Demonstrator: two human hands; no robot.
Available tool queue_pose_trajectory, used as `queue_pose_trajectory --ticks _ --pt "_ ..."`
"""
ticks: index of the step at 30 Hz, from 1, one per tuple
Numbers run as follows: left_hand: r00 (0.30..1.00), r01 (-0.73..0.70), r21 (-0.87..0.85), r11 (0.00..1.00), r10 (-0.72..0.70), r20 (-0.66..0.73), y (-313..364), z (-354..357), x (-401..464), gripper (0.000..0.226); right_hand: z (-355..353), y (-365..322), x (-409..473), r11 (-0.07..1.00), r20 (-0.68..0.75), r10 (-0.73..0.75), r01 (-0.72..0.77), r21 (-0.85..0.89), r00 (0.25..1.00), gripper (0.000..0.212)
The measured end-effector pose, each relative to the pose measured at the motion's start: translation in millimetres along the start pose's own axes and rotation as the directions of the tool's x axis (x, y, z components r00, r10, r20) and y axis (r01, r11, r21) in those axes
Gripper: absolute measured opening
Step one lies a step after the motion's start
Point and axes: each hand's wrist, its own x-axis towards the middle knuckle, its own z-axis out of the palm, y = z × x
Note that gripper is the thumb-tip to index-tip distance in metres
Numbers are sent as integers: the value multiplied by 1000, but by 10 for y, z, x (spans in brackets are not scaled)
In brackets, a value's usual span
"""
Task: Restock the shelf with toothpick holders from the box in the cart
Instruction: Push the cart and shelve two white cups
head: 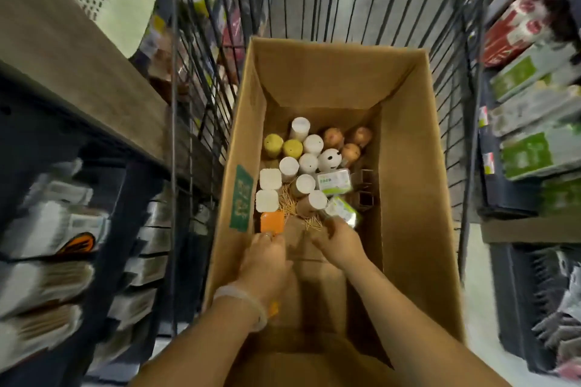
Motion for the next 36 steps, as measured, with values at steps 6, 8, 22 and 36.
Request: queue_pose_trajectory --ticks 6,8,22,36 --pt "980 153 -322 934 -186 -75 36 95 385 36 166 57 713 992 -83 67 -57 112 994 68" --pt "968 202 -384 901 -242 -60 65 128 455 38 231 68 882 991 -107 72 -59 122 992 72" --pt "979 177 -513 840 -204 3 59 238 543 76 -103 -60 594 983 42 -45 37 177 998 34" --pt "899 216 -850 480 -437 -18 38 331 563 71 -172 -126 871 854 54 76 -93 513 996 56"
